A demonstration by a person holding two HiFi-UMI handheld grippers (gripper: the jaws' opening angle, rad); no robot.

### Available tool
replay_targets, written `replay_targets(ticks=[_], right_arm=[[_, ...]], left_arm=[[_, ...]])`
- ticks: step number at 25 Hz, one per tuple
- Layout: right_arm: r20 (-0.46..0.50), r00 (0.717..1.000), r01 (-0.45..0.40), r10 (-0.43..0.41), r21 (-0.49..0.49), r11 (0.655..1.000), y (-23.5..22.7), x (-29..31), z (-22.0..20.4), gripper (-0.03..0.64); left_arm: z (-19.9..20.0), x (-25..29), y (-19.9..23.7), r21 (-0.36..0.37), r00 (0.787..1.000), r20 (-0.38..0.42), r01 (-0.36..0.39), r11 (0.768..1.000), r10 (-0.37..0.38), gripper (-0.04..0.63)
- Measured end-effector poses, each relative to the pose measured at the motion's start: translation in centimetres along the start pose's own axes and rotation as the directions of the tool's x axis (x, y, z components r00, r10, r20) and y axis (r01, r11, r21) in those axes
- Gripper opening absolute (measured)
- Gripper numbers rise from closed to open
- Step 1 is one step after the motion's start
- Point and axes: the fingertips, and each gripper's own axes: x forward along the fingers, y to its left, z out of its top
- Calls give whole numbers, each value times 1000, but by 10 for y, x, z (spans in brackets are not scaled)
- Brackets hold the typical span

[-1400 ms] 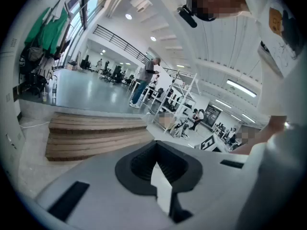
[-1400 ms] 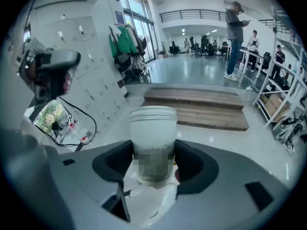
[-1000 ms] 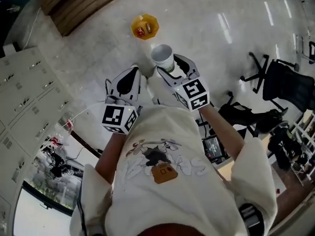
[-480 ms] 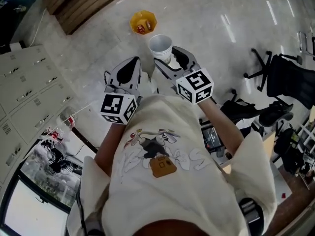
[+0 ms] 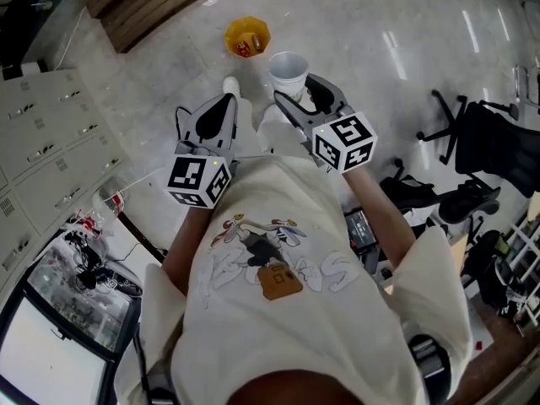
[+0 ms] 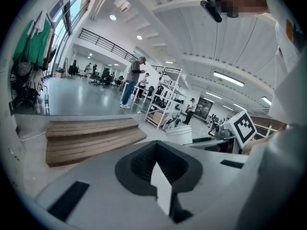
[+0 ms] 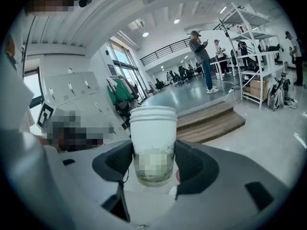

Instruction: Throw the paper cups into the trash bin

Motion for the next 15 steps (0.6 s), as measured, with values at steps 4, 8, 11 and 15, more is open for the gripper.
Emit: replay_targets(ticks=[4, 8, 11, 15], right_arm=[[-7, 1000, 19, -19, 2, 1000, -13, 21, 15, 282], [-14, 999, 32, -32, -16, 999, -24, 52, 44, 282], [-41, 999, 30, -32, -44, 999, -28, 81, 64, 282], [-75, 997, 26, -32, -74, 997, -31, 118, 80, 282]], left_arm=[[13, 20, 21, -10, 1000, 6, 12, 1000, -12, 6], [46, 47, 52, -14, 999, 36, 19, 1000, -18, 6], [71, 63, 77, -13, 998, 60, 35, 999, -34, 6], [87, 82, 107, -21, 997, 50, 56, 998, -55, 5]])
